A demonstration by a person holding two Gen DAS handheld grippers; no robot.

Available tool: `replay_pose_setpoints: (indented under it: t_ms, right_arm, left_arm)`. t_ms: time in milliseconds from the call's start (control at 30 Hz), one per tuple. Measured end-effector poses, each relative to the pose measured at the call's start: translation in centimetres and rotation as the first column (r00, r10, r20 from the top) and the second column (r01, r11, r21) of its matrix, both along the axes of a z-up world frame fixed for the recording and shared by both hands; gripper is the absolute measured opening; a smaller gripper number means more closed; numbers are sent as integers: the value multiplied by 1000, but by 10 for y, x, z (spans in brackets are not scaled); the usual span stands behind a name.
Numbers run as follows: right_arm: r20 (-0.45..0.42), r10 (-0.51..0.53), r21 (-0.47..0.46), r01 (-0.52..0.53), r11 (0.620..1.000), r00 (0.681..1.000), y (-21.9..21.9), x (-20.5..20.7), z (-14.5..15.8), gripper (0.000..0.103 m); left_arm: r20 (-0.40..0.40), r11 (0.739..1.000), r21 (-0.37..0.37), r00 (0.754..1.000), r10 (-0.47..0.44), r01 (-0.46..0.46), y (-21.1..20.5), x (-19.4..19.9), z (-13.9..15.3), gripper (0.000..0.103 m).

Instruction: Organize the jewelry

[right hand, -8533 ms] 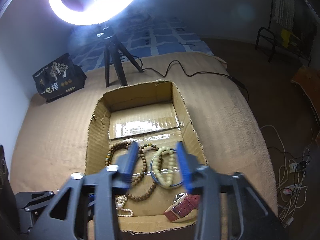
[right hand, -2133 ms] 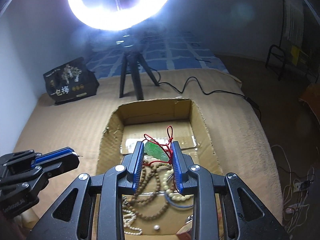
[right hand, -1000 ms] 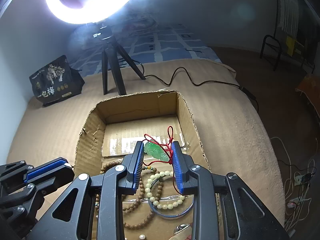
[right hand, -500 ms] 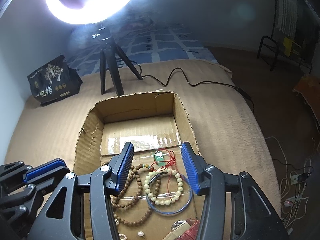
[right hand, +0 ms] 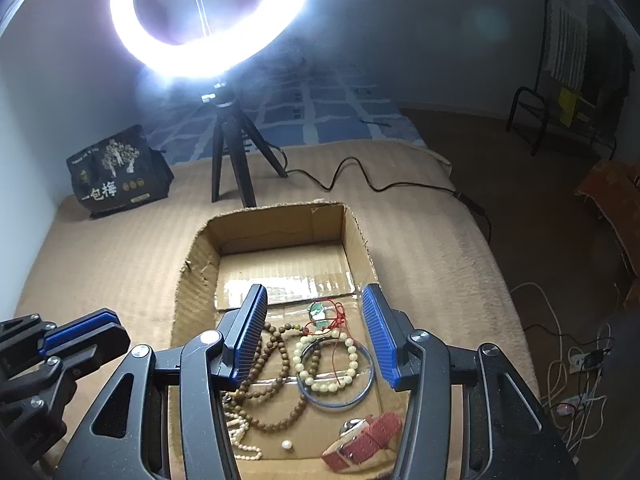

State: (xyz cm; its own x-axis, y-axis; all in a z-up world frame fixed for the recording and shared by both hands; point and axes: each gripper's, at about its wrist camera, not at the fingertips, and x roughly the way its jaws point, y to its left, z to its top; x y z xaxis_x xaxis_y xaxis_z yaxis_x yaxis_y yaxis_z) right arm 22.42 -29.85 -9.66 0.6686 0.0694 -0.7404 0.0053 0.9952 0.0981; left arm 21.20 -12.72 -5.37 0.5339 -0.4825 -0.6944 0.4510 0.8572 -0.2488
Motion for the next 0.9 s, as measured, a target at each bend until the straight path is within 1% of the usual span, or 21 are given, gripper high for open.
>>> replay_pose_setpoints:
  t_ms: [233,333,533,667,800,900]
  right_arm:
    - [53,16,-28,-15,1000,998,10,-25,26,48]
    - [69,30,-53,-27,998,997,17,-38,35,48]
    - [89,61,-62,-56,997,994,29,-63,48,48]
    - [109,75,-61,-69,996,991,35,-77,56,48]
    - [123,81,-38,-77,996,989,37,-92,62,48]
    - [138,86,-40,-82,996,987,40,-103,67,48]
  left_arm:
    - [41,1000,7,999,-4,3,10,-22,20,8]
    - [62,1000,11,998,-3,3,16,-35,30,8]
    - [112,1000,14,994,10,-12,30,-59,49,8]
    - [135,1000,21,991,7,-10,36,-75,56,8]
    - [144,1000,30,990,-6,1,40,-90,59,8]
    - [147,1000,27,989,-17,13,45,-102,60,8]
